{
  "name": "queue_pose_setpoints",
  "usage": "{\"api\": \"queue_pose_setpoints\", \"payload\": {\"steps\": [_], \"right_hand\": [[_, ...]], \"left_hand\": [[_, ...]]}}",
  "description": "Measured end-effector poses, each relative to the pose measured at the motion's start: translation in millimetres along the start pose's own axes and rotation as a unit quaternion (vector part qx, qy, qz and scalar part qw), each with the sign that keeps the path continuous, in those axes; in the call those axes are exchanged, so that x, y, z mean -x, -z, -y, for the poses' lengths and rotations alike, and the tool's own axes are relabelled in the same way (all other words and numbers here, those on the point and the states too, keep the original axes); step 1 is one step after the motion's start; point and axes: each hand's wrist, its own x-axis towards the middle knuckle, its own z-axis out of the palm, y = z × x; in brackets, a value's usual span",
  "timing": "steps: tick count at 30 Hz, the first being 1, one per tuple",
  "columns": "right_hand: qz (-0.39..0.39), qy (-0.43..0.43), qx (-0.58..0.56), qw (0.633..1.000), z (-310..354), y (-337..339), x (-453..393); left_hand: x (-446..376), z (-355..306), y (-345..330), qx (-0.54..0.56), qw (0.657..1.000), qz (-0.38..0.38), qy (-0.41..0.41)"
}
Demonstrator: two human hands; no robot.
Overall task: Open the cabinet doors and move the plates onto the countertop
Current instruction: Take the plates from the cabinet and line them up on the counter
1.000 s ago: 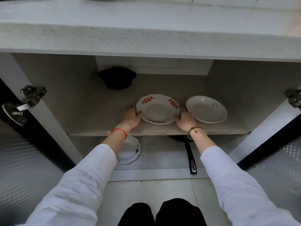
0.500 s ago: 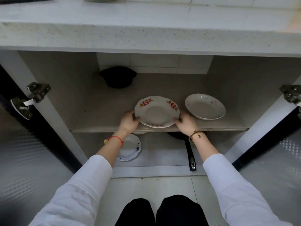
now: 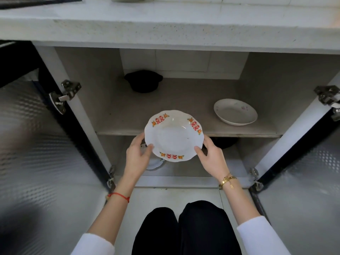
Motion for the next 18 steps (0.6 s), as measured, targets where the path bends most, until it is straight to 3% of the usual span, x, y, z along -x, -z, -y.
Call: {"api": "queue_pose_setpoints", "payload": {"steps": [18], "right_hand": [[0.038, 0.081, -0.08, 0.993, 59, -17, 54]], "left_hand": [[83, 3, 70, 0.034, 0.994, -0.099, 0.009]]}}
